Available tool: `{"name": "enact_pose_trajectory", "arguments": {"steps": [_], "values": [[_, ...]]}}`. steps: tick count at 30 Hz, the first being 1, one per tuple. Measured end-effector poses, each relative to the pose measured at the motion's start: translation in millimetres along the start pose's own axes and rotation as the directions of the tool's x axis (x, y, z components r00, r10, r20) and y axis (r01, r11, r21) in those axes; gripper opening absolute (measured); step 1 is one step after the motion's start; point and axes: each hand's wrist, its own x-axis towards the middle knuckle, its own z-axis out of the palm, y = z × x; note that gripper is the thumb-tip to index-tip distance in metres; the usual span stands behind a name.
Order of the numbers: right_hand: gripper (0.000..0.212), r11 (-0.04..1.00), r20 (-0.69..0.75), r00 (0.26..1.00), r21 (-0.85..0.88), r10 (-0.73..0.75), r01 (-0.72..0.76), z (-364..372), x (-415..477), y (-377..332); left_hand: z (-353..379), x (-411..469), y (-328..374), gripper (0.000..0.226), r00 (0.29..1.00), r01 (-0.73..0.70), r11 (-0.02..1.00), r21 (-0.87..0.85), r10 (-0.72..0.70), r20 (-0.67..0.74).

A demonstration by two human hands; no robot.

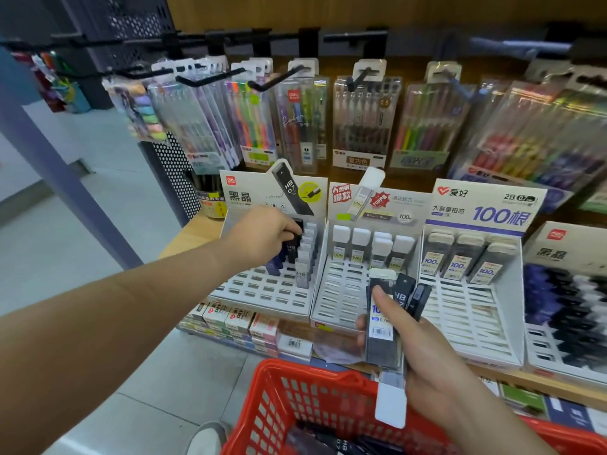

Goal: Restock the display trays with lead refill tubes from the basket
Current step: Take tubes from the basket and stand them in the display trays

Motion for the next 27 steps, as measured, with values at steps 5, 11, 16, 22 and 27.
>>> {"name": "enact_pose_trajectory", "arguments": {"steps": [5,11,16,22,27], "values": [[0.065,0.993,0.09,0.996,0.118,0.004,-0.015,-3.8,-1.3,-3.6,2.5,3.6,7.4,0.015,0.995,0.001,0.998,0.066,0.006,-0.102],[0.06,0.987,0.093,0.995,0.159,-0.045,0.03,-3.5,-4.9,-8.1,-13.2,-2.6,34.9,0.019,0.98,-0.007,0.996,-0.088,-0.011,-0.2],[0.089,0.996,0.026,0.997,0.064,-0.071,0.069,0.2,-5.5,-9.9,-13.3,-27.8,97.3,0.019,0.955,0.218,0.639,-0.737,0.015,0.295],[0.094,0.997,0.026,0.997,0.03,-0.074,0.074,-3.7,-12.7,-13.1,-6.5,-31.7,105.9,0.019,0.942,0.283,0.52,-0.806,0.008,0.335],[0.043,0.964,0.12,0.99,0.265,-0.069,0.035,-18.3,-14.5,-13.6,-12.6,-22.7,86.1,0.003,0.972,0.235,0.441,-0.866,-0.108,0.208]]}}
